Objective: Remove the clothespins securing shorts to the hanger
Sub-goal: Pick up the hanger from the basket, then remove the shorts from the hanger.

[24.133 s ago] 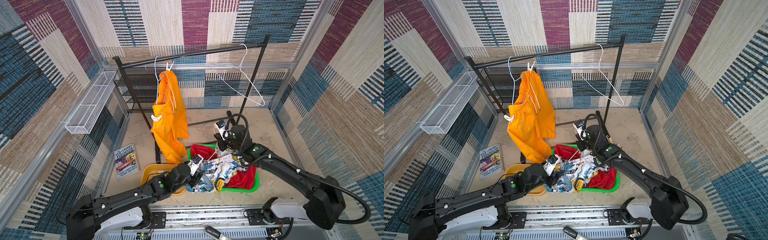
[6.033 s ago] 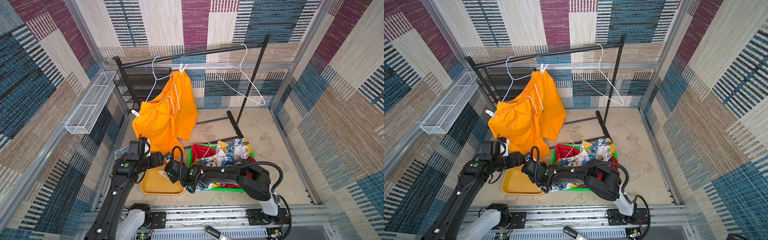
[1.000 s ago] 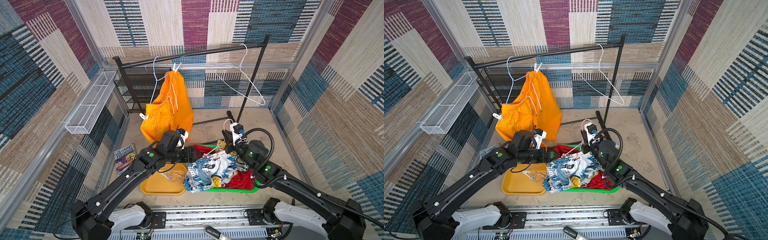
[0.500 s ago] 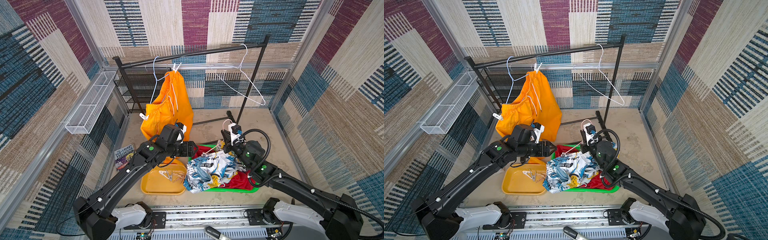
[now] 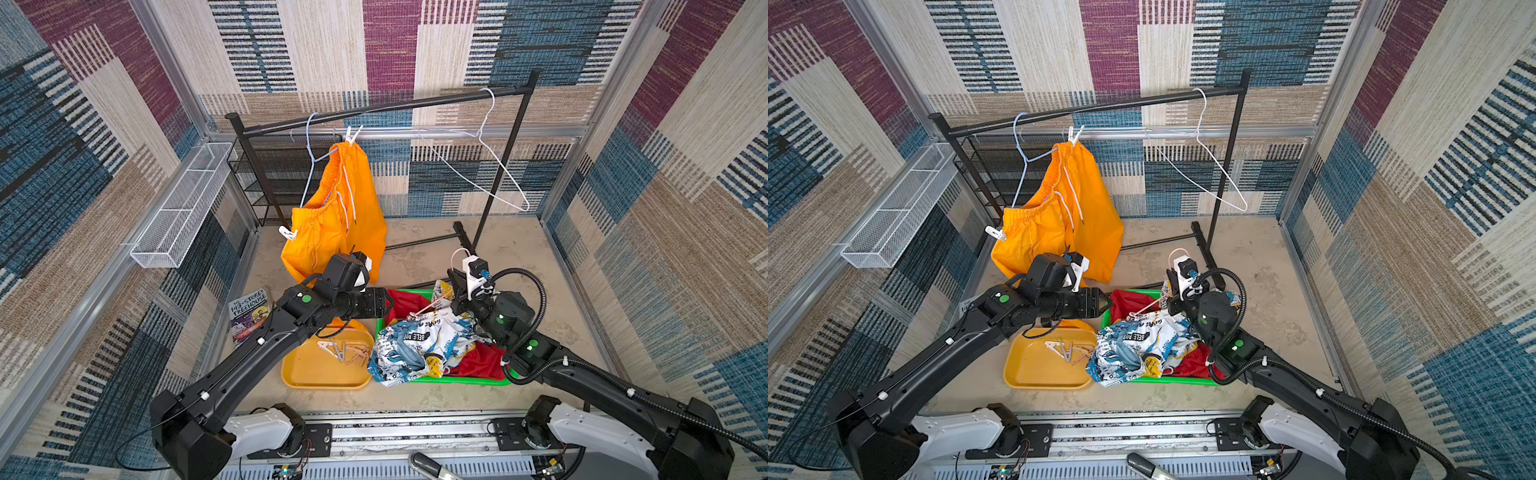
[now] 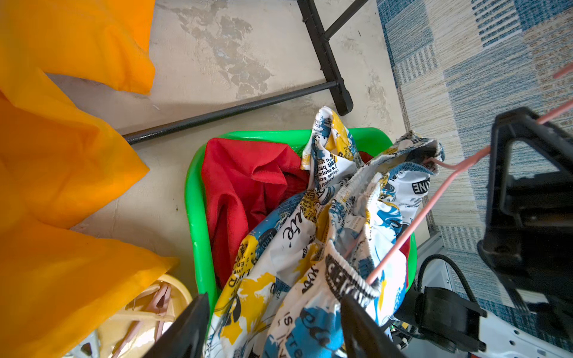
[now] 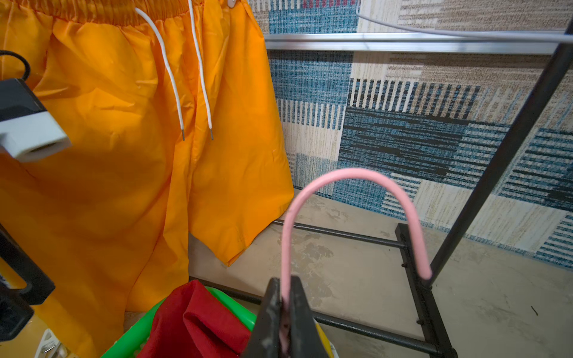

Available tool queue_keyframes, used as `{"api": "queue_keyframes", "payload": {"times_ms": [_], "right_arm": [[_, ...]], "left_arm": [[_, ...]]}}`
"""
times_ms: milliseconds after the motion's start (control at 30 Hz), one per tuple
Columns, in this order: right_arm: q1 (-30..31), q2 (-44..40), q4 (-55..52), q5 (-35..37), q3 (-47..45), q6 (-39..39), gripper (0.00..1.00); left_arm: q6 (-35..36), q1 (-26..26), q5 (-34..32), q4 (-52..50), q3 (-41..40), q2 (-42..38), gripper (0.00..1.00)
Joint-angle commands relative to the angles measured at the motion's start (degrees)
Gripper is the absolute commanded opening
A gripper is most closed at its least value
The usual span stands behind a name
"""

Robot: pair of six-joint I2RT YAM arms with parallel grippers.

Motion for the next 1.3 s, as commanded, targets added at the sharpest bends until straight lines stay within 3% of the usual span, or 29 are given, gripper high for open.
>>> {"api": "queue_keyframes", "payload": {"times_ms": [0,467,733,933,1267], "right_arm": [[0.07,-0.29,1.95,0.65,-0.38,0.83,0.00],[0.08,-1.20,1.26,-0.08,-1.46,0.07,0.00],[0.08,1.15,-1.22,-0.53,0.96,0.95,0.00],[0.03,1.78,-1.73,-1.32,1.63,1.45,0.00],[0.07,2.41,-2.46,-2.20,2.29,1.80,0.00]], "left_arm": [[-0.76,-0.05,1.90,-0.31,0.01,1.65,0.71],[0.67,-2.99,4.90,-0.60,3.45,5.29,0.69],[12.30,-5.89,7.29,0.20,3.51,3.99,0.65],[19.02,-7.49,4.70,0.09,3.13,4.34,0.61],[21.76,-9.03,2.92,2.92,3.20,6.52,0.56]]}}
